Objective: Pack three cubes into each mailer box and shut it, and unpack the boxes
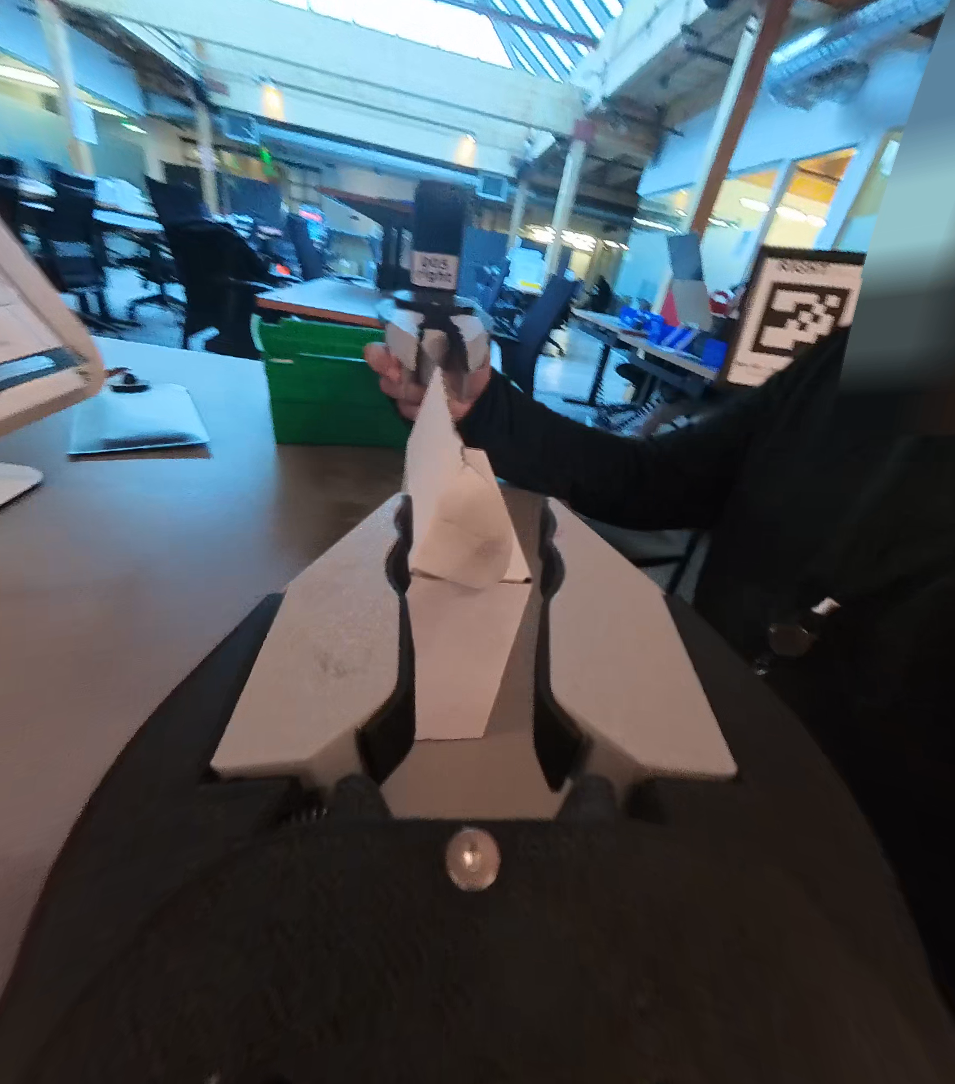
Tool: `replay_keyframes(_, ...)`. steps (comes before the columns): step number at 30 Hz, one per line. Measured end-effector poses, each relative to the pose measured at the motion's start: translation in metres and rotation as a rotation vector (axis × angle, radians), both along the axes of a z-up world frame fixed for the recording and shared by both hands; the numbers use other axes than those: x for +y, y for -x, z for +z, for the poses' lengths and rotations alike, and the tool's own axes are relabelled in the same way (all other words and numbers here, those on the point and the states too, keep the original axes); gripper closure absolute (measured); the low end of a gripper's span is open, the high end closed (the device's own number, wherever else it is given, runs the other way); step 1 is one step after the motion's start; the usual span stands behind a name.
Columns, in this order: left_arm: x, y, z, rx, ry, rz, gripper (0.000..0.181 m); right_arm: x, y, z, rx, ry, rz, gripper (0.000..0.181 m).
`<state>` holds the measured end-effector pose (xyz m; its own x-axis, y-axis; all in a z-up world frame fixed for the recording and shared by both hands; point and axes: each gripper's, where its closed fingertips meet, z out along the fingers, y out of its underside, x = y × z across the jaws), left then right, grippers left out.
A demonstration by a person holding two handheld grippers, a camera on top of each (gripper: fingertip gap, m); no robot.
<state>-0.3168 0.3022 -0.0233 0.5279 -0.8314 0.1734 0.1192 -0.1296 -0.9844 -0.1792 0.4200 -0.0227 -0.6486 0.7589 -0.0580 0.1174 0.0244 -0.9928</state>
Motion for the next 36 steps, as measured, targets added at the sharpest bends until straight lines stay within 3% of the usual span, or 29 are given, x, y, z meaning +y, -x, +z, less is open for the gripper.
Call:
replay_keyframes(7,0.010,-0.024,-0.020,0.123,0.065,-0.128,0.141,-0.009,0.006,-0.014,-0.056,-0.009,0.040,0.150)
replay_keyframes(9,0.008,-0.024,-0.019,0.110,0.047,-0.146,0.141,-0.011,0.008,-0.022,-0.089,-0.037,0.039,0.152)
replay_keyframes(12,-0.001,-0.022,-0.010,0.020,0.057,-0.203,0.127,-0.012,0.006,-0.024,-0.095,-0.060,0.045,0.152)
replay_keyframes(15,0.006,-0.015,-0.018,0.047,0.072,-0.168,0.127,-0.012,0.004,-0.020,-0.085,-0.027,0.056,0.151)
replay_keyframes(19,0.006,-0.017,-0.015,0.042,0.056,-0.211,0.135,-0.013,0.006,-0.023,-0.103,-0.019,0.067,0.151)
replay_keyframes(21,0.007,-0.020,-0.017,0.078,0.037,-0.219,0.145,-0.016,0.006,-0.026,-0.109,-0.037,0.073,0.159)
replay_keyframes(23,0.010,-0.022,-0.017,0.097,0.026,-0.207,0.146,-0.019,0.005,-0.028,-0.115,-0.054,0.087,0.167)
replay_keyframes(32,0.018,-0.021,-0.013,0.182,-0.010,-0.018,0.154,-0.021,0.017,-0.025,-0.116,-0.080,0.022,0.167)
replay_keyframes(36,0.017,-0.020,-0.013,0.193,-0.006,0.005,0.153,-0.018,0.025,-0.025,-0.132,-0.063,-0.034,0.167)
